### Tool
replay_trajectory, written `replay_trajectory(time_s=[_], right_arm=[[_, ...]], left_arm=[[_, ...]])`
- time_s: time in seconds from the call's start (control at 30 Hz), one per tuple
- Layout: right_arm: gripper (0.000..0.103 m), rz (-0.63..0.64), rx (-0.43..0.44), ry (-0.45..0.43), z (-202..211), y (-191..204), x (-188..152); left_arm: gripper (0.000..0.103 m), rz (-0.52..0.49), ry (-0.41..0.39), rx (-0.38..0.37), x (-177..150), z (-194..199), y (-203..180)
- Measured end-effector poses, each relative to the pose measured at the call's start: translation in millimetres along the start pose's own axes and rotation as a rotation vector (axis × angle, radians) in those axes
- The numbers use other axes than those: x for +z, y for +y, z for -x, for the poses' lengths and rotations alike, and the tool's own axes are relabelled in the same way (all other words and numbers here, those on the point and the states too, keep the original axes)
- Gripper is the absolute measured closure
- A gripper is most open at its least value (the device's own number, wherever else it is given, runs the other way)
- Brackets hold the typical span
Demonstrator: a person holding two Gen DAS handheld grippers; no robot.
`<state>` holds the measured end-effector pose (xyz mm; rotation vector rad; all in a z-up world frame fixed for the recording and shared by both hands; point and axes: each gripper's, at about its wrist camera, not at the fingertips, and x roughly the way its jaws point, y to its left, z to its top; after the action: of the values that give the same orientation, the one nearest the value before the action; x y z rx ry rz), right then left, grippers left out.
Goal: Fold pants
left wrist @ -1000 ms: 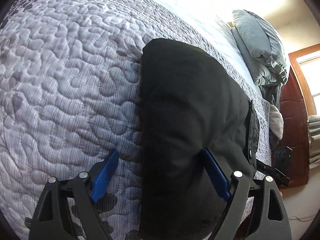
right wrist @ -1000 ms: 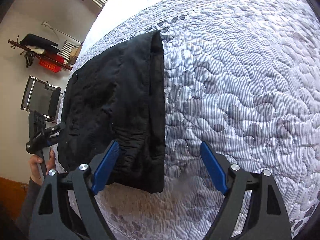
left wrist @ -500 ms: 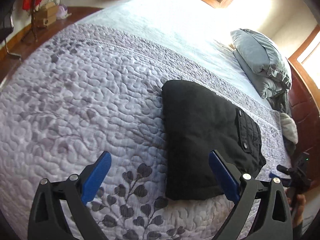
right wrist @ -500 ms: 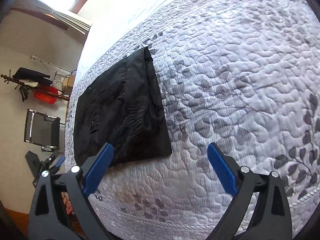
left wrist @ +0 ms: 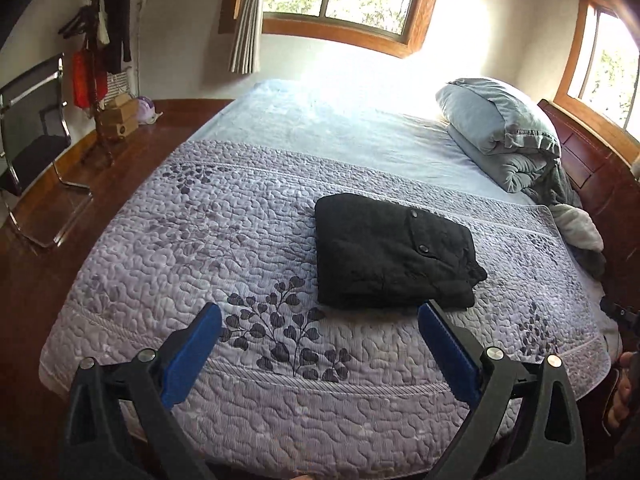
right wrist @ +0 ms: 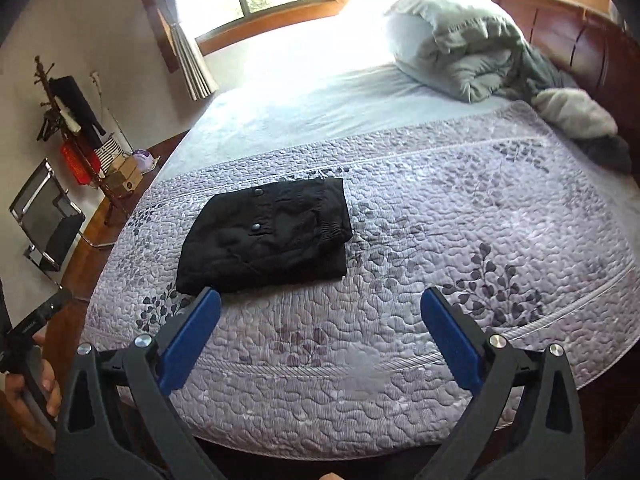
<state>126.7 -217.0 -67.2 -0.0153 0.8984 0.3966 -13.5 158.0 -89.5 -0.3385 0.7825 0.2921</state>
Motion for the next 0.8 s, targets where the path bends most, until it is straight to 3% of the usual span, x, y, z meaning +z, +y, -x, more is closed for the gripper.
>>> replay_trajectory(time_s=[0.13, 0.4, 0.6, 0.8], right_arm=[[0.003, 0.059, -0.015, -0.077, 64, 25, -17], [0.003, 0.131, -0.054, -0.180, 149, 59, -52], [0.003, 0.176, -0.044, -0.227, 189, 77, -76], [0.003, 0.182, -0.014, -0.220, 207, 86, -98]], left_arm=[[0.004, -0.033, -0.031, -0.046, -15, 51, -26], [0.004, -0.107, -0.092, -0.025, -51, 131, -66], [0.004, -0.076, -0.125, -0.005, -74, 179, -73], [0.004, -0.092, -0.144, 0.010, -95, 211, -80]])
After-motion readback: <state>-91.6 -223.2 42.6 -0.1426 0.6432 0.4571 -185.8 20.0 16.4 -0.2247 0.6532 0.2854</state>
